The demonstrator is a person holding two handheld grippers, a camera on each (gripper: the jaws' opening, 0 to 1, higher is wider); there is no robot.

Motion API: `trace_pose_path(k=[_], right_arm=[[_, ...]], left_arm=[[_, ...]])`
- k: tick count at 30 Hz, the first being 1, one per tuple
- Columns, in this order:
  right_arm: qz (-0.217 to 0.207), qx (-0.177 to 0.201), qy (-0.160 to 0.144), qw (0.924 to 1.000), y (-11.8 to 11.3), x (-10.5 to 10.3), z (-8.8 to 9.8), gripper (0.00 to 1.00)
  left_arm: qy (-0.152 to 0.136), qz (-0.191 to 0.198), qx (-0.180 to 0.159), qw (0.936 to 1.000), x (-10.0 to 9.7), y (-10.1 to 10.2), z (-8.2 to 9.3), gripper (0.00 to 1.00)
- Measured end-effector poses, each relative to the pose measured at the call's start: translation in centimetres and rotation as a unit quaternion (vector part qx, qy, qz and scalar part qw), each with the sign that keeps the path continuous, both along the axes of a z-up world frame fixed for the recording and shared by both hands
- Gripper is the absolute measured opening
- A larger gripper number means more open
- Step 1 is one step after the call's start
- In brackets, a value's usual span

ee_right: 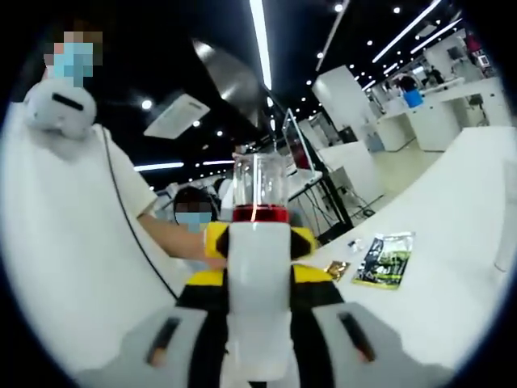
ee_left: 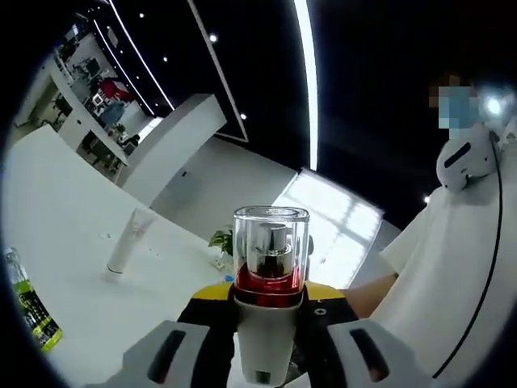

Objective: Arrange the skincare products in the storage area until every visible bottle or jar stands upright without overlapping.

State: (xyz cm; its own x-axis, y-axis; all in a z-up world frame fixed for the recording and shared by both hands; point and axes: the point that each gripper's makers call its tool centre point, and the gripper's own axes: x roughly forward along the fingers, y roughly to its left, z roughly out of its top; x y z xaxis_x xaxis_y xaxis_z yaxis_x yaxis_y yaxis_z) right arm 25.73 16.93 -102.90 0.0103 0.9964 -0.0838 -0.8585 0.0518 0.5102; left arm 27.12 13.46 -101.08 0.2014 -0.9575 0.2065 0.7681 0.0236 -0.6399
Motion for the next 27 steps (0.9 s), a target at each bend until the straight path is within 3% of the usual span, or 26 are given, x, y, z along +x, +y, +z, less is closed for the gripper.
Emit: trace_pose_path(k=[6, 11, 18, 27], right_arm=[[0.002, -0.005, 0.005, 1.0, 0.2, 0.1, -1.0, 0.26], [0.015, -0.024, -0.014, 0.9995, 0.5, -0.2, -1.8, 0.27], [0.004, -0.036, -0.017, 0.9992, 0.9, 0.5, -2.6, 0.29], [-0.017, -0.1, -0.025, 0.9945, 0.8, 0.7, -5.6, 0.3]], left_arm=[[-0.011, 0.015, 0.025, 0.9995, 0.3, 0.0, -0.9, 0.29], [-0.047, 0.011, 0.084, 0.9953, -0.1, -0.3, -1.5, 0.28], [-0.06, 0.035, 0.105, 0.9921, 0.4, 0.0, -2.2, 0.27], [-0.085, 0.037, 0.159, 0.983, 0.6, 0.0, -4.9, 0.27]])
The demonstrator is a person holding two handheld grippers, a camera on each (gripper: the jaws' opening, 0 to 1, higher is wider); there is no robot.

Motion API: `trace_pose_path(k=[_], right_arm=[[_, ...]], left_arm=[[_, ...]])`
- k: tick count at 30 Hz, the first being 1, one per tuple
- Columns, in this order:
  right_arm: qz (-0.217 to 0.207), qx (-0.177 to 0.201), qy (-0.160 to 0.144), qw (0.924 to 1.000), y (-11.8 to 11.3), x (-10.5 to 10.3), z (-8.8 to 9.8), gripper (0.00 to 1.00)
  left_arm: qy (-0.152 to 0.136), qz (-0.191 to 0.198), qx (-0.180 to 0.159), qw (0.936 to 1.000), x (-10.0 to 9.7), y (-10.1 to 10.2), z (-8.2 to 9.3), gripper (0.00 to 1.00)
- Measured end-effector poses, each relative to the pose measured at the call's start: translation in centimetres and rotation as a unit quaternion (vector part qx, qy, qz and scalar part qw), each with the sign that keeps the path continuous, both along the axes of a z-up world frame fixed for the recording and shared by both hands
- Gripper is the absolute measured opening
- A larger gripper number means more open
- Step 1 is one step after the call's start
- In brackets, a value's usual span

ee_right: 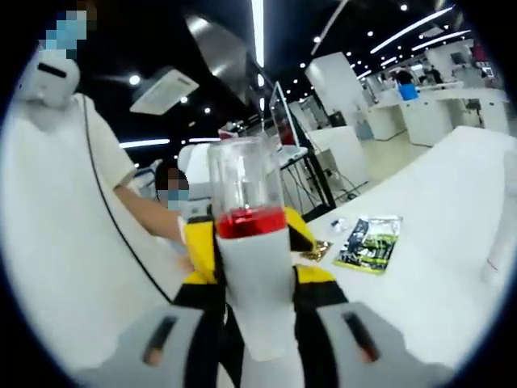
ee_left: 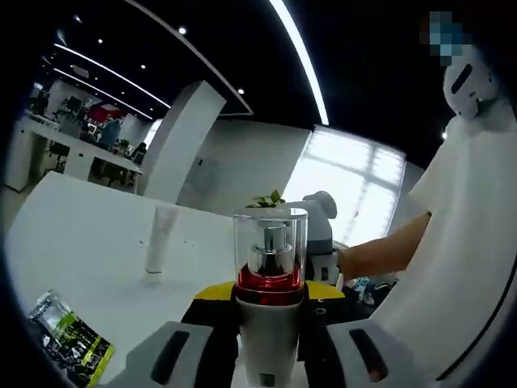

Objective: Arrange the skincare products in the storage area until every visible bottle or jar stands upright without overlapping.

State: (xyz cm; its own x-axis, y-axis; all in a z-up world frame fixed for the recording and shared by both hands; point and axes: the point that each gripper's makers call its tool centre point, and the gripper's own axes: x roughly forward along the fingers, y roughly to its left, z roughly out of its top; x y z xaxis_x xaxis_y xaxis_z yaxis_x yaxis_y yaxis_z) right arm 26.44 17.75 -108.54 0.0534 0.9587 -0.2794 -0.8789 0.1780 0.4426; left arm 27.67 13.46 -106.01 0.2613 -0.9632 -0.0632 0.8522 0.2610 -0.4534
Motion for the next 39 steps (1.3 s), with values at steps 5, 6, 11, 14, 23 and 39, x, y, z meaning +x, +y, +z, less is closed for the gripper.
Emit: trace_pose_path(k=[5, 6, 11, 14, 23, 39], right_arm=[[-0.009, -0.019, -0.012, 0.9997, 0.0, -0.1, -0.9, 0.3], [-0.014, -0.025, -0.008, 0.9995, -0.1, 0.0, -1.4, 0.3], [-0.026, -0.042, -0.002, 0.9988, -0.4, -0.4, -2.3, 0.37], [-0.045, -0.053, 0.006, 0.9976, -1.1, -0.1, -3.0, 0.37], [-0.064, -0.084, -0.001, 0.9944, -2.2, -0.4, -4.3, 0.4], [-0.029, -0.147, -0.038, 0.988, -2.9, -2.5, -5.5, 0.44]], left_arm=[[-0.004, 0.0, 0.011, 0.9999, -0.1, 0.0, -1.0, 0.27], [-0.003, 0.001, 0.015, 0.9999, 0.0, 0.0, -1.3, 0.27], [-0.007, 0.011, 0.032, 0.9994, 0.3, 0.2, -2.7, 0.27], [-0.009, 0.015, 0.045, 0.9988, 0.4, 0.2, -3.4, 0.27], [-0.023, -0.002, 0.082, 0.9963, 0.3, -0.3, -5.4, 0.27], [-0.089, -0.015, 0.109, 0.9899, -0.5, -0.7, -7.2, 0.27]])
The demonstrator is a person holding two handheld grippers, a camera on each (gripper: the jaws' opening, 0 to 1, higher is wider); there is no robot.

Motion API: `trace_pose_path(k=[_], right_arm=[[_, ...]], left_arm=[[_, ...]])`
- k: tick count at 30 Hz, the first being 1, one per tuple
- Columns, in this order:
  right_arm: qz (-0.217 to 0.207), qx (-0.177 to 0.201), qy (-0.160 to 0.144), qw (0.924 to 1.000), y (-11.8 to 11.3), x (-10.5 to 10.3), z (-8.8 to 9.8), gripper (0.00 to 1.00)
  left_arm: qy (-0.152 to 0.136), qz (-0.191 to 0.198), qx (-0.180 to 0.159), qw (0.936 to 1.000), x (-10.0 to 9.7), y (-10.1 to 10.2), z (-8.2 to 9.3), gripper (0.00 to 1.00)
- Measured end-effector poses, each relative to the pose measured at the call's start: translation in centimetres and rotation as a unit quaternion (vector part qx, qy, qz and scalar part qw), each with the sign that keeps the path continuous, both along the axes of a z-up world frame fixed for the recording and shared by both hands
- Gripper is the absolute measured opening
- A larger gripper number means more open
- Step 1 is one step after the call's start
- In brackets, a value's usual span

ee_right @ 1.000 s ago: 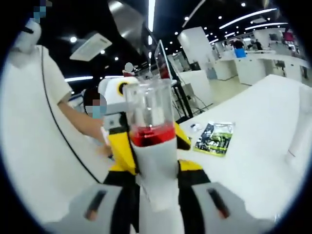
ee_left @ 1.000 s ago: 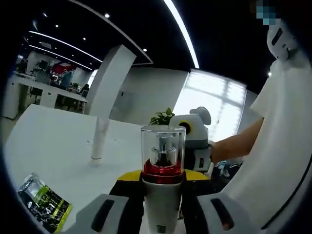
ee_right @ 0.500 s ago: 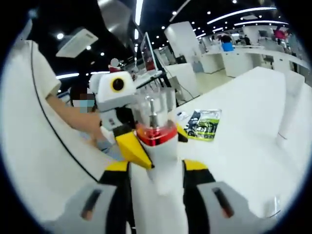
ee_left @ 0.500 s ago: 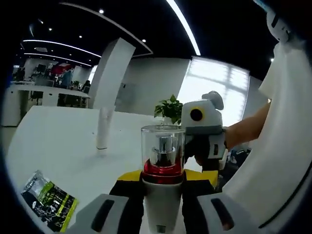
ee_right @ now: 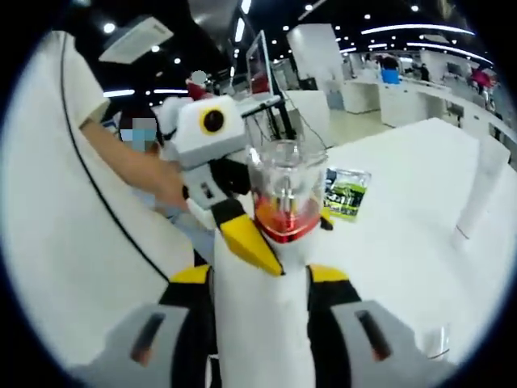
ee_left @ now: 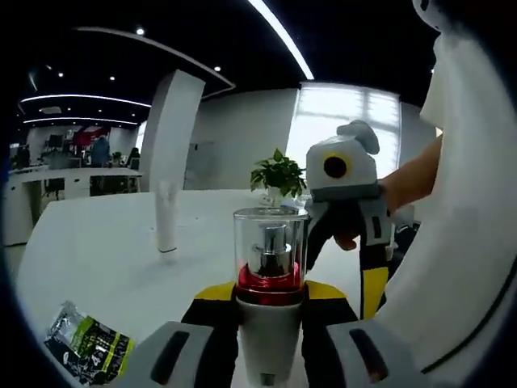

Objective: Arrange the skincare products in the storage area until every visible bottle or jar stands upright without overlapping.

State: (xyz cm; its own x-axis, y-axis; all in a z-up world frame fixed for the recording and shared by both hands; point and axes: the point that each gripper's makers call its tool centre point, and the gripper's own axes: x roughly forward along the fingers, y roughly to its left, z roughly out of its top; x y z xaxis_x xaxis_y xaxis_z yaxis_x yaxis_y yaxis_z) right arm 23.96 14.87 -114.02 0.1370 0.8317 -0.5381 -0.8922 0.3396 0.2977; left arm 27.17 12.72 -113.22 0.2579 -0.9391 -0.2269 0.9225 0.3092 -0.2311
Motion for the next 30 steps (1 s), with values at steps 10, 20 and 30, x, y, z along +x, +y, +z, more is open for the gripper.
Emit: trace_pose_path(k=[10, 20, 30], right_arm=[[0.005, -0.008, -0.011, 0.9999, -0.3, -0.2, 0.3, 0.44], [0.024, -0.021, -0.026, 0.9992, 0.1, -0.5, 0.9, 0.44], [0.038, -0.019, -0.029, 0.9987, 1.1, -0.7, 1.3, 0.44]], left_arm=[[-0.042, -0.009, 0.03, 0.9986, -1.1, 0.6, -1.5, 0.27], [-0.052, -0.01, 0.046, 0.9975, -1.8, 1.4, -2.8, 0.27], [-0.063, -0.005, 0.03, 0.9975, -2.6, 2.9, -3.2, 0.28]])
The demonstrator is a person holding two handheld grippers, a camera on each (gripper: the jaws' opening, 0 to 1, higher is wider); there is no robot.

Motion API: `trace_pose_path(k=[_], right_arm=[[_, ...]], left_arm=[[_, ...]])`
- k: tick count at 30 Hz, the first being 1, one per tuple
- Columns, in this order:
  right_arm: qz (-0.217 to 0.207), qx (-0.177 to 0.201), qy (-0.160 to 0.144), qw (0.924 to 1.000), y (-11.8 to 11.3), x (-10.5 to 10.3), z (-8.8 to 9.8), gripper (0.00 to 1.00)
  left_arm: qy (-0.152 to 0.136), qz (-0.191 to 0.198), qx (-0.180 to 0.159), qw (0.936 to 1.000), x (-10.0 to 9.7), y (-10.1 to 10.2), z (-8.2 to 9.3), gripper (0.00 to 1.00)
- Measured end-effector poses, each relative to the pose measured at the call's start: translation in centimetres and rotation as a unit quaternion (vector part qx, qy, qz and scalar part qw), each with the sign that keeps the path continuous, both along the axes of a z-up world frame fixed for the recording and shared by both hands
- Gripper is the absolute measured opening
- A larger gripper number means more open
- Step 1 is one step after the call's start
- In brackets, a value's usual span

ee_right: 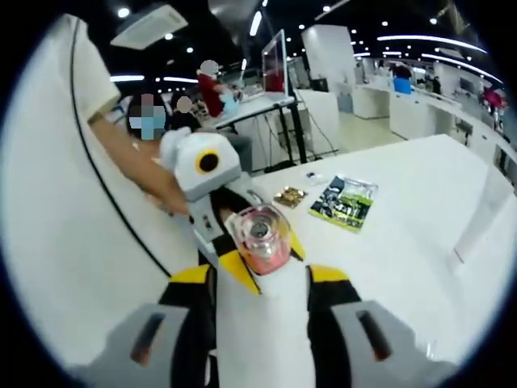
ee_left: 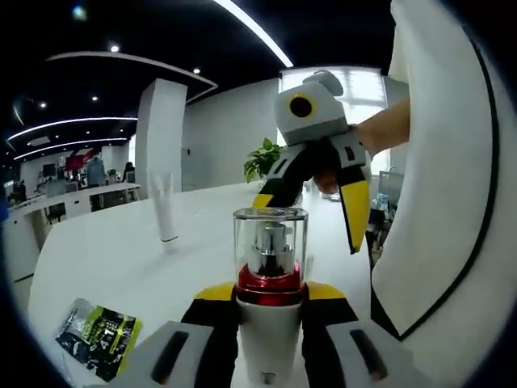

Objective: Arrange the skincare products in the storage area until every visible bottle or jar stands upright without overlapping.

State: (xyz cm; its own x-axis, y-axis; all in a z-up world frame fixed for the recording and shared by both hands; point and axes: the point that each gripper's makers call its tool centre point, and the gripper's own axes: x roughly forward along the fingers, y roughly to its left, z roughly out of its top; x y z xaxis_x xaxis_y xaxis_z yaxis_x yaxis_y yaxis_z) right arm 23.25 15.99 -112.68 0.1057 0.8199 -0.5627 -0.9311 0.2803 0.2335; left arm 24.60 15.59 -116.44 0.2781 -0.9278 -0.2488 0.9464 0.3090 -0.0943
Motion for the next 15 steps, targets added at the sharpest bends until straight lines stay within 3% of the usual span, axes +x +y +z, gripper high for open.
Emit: trace_pose_path(k=[9, 15], right_arm=[[0.016, 0.001, -0.006, 0.9999, 1.2, -0.1, 0.4, 0.44], [0.049, -0.014, -0.03, 0.9983, 2.4, -0.4, 0.9, 0.44]], left_arm=[[-0.008, 0.003, -0.002, 1.0, -0.4, 1.0, -0.2, 0.28], [-0.009, 0.002, 0.003, 1.0, -0.7, 1.5, -0.2, 0.29]])
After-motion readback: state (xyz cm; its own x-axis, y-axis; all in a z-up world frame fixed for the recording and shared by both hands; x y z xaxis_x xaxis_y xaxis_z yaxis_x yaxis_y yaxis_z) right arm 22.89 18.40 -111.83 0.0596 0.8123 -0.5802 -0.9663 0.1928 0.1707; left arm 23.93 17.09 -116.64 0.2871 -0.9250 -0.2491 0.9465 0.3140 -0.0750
